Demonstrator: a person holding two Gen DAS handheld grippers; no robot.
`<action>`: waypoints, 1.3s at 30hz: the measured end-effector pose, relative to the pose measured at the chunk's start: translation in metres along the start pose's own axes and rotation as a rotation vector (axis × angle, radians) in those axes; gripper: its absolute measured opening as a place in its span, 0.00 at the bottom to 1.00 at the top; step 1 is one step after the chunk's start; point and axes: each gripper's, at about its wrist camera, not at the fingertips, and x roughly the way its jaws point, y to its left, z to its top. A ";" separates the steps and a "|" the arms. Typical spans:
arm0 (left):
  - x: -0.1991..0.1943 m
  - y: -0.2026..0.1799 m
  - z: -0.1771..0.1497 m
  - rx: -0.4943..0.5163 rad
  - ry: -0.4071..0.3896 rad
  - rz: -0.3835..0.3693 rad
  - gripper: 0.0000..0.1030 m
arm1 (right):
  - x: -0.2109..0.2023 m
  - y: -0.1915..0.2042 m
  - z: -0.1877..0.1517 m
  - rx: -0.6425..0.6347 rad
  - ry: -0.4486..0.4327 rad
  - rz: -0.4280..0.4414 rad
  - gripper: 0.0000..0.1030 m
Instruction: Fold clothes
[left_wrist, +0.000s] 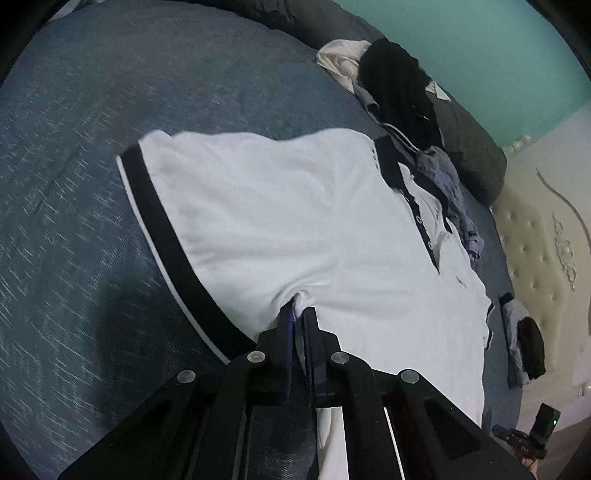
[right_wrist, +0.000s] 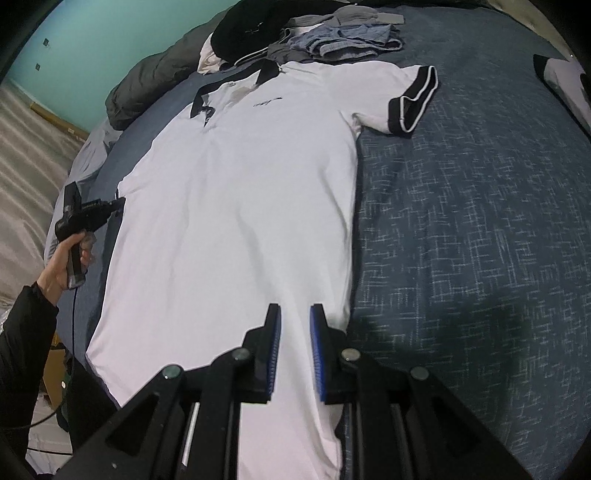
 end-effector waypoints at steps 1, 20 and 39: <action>0.002 0.000 0.001 0.008 0.006 0.010 0.05 | 0.000 0.001 0.000 -0.002 0.000 0.001 0.15; 0.018 -0.020 0.016 0.132 0.029 0.103 0.06 | -0.005 0.000 -0.003 0.014 0.000 0.009 0.15; -0.043 0.039 -0.013 -0.051 -0.017 0.019 0.34 | -0.015 0.013 -0.007 0.013 -0.020 0.031 0.15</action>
